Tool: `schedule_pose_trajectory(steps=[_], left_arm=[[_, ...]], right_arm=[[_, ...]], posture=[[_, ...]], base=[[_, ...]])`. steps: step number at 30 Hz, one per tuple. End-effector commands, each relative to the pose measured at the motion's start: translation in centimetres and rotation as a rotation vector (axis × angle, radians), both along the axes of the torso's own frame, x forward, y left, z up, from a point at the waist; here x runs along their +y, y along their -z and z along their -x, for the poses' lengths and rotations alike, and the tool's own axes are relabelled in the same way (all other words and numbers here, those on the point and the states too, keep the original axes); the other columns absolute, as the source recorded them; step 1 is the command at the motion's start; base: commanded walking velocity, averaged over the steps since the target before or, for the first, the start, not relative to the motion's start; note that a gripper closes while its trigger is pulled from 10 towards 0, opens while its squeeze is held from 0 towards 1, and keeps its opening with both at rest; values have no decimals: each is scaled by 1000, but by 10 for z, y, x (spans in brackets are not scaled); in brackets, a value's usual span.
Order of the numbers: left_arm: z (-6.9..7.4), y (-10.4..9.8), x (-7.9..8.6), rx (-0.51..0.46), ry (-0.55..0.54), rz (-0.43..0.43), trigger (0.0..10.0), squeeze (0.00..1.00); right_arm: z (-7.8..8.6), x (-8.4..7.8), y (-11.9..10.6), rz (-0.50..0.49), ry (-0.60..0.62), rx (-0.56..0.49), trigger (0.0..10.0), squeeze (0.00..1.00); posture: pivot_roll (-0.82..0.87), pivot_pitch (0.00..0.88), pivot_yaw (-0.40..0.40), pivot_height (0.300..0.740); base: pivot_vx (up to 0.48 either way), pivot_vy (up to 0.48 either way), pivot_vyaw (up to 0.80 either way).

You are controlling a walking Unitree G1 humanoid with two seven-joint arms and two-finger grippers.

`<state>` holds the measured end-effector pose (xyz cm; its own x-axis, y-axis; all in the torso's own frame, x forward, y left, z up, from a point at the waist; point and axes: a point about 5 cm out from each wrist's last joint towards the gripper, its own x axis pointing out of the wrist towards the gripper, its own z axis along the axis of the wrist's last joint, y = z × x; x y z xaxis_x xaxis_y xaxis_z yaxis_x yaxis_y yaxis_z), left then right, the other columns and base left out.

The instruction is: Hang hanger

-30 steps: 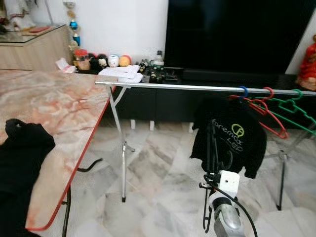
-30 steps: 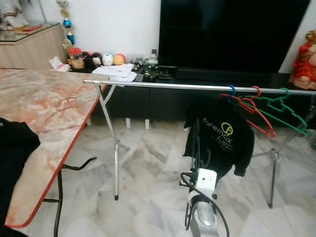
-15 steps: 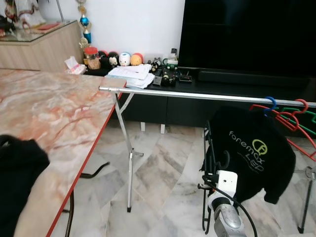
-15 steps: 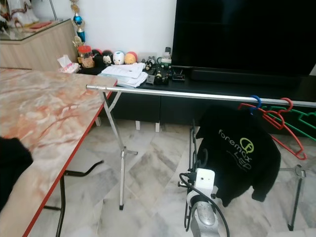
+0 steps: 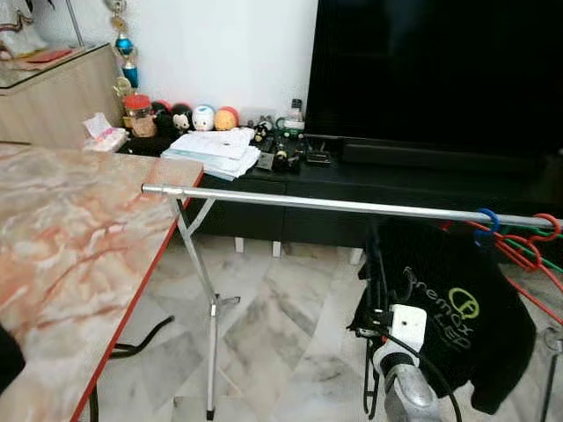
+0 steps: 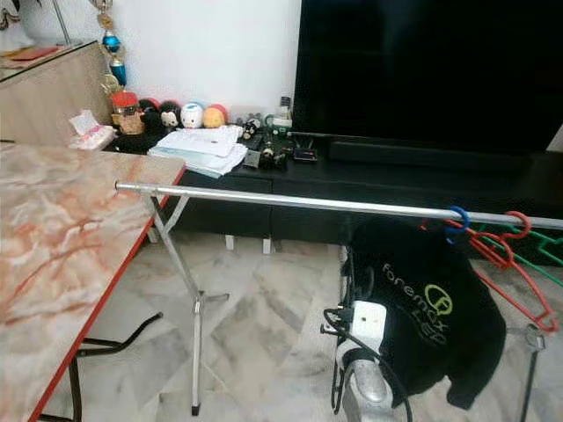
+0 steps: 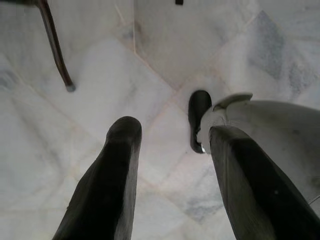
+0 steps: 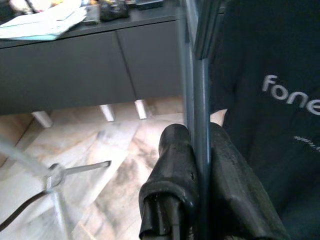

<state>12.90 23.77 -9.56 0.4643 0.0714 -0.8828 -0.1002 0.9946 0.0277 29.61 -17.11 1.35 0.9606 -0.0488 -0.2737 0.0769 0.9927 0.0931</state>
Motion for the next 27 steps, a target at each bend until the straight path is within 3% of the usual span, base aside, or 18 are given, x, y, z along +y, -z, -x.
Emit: schedule_pose_trajectory(steps=[1,5,13,18,27], left_arm=[[1,2,-6,18,22,1,10000,0],[1,2,-6,20,28,0,10000,0],[1,2,-5,25,49,-29,10000,0],[-3,2,-11,21,58,-18,10000,0],[-9,2,-17,14,62,-7,10000,0]], right_arm=[[0,-12,0,25,21,24,10000,0],[-1,-12,1,30,8,36,10000,0],[-6,-15,-2,73,-14,62,10000,0],[-24,-16,-18,96,-14,66,10000,0],[-43,-16,-34,133,-10,97,10000,0]], posture=[[18,2,7,740],[19,5,7,740],[22,12,12,740],[25,12,17,740],[37,12,19,740]], base=[[390,0,0],[339,0,0],[0,0,0],[0,0,0],[0,0,0]])
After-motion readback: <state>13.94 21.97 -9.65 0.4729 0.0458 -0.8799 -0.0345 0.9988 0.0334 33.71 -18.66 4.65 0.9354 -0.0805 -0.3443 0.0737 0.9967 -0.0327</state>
